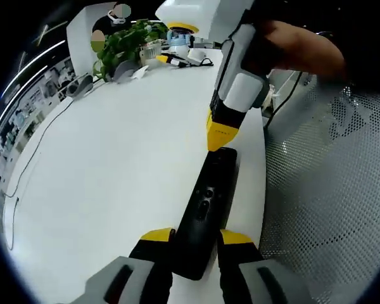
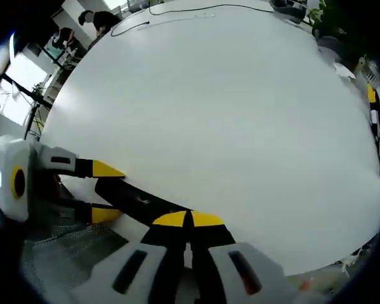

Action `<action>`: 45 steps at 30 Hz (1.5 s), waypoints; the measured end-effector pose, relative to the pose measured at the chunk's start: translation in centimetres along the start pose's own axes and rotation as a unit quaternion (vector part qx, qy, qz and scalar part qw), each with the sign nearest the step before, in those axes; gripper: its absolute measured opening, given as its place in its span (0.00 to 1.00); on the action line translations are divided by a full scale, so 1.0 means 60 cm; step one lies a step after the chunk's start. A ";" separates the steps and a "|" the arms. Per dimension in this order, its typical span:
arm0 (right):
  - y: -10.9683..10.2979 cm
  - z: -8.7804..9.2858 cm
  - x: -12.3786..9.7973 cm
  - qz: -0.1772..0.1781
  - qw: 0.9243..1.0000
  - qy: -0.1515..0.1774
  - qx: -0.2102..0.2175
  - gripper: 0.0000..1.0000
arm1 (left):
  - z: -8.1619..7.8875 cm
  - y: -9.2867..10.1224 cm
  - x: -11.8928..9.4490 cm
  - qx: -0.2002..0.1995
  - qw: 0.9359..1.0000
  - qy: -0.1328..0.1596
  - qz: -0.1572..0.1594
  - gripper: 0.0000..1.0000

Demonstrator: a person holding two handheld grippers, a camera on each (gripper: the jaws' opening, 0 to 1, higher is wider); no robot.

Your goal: Press the specified remote control buttons in sequence, fully releasing each button before pressing the next.

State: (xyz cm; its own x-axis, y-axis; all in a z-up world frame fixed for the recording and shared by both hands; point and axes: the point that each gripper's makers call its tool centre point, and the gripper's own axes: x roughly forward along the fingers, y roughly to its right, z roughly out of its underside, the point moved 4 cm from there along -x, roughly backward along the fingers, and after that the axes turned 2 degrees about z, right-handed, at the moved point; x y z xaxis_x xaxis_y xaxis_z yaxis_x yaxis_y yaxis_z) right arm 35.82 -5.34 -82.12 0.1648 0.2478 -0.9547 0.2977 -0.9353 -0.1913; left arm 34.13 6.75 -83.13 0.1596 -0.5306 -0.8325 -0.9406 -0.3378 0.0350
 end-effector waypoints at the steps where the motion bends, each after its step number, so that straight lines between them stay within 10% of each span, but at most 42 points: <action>1: 0.003 0.001 0.000 0.000 1.000 -0.002 0.004 0.00 | 0.000 0.000 0.000 -0.002 1.000 -0.001 -0.002 0.27; 10: 0.007 0.003 -0.005 -0.018 0.999 -0.003 0.046 0.00 | -0.002 -0.003 0.002 -0.023 1.000 -0.008 -0.017 0.27; 40: -0.004 -0.002 0.002 -0.005 1.000 0.014 -0.018 0.00 | 0.002 0.009 -0.001 0.007 1.000 -0.016 0.019 0.25; 45: 0.001 0.000 -0.001 -0.034 0.998 0.017 0.052 0.00 | 0.004 0.011 -0.002 0.028 0.999 -0.014 0.018 0.25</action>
State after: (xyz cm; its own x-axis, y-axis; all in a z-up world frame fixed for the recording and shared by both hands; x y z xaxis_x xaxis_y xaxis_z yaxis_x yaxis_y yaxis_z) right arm 35.85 -5.42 -82.10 0.1795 0.3183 -0.9308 0.2100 -0.9368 -0.2799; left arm 33.40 6.75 -83.13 0.1175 -0.5198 -0.8462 -0.9608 -0.2749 0.0354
